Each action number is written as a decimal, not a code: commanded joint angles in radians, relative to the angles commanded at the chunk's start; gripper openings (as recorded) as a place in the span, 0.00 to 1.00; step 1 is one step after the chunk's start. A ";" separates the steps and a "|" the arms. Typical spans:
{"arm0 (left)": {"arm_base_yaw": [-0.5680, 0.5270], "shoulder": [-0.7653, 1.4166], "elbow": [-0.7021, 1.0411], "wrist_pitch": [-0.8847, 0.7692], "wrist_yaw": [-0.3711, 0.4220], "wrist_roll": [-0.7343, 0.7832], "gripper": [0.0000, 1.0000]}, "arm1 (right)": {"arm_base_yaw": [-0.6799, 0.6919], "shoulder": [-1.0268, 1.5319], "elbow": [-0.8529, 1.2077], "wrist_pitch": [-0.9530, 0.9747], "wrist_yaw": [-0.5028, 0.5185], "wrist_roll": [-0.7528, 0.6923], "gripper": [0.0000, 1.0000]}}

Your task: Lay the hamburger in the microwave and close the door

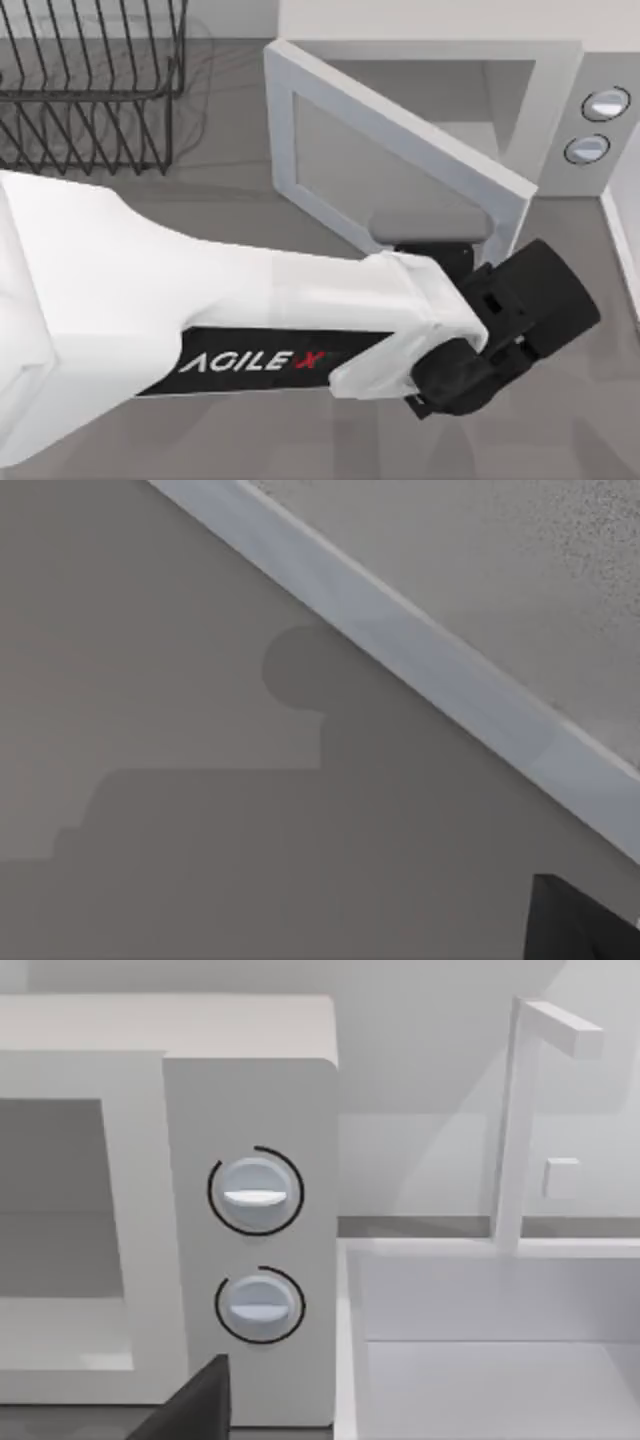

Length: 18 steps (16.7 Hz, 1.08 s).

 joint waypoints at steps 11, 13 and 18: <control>-0.069 0.199 0.305 -0.156 -0.026 -0.079 0.00 | 0.000 0.000 0.000 0.000 0.000 0.000 1.00; -0.060 0.197 0.306 -0.152 -0.023 -0.075 0.00 | 0.000 0.000 0.000 0.000 0.000 0.000 1.00; 0.042 0.290 0.430 -0.111 0.025 0.043 0.00 | 0.000 0.000 0.000 0.000 0.000 0.000 1.00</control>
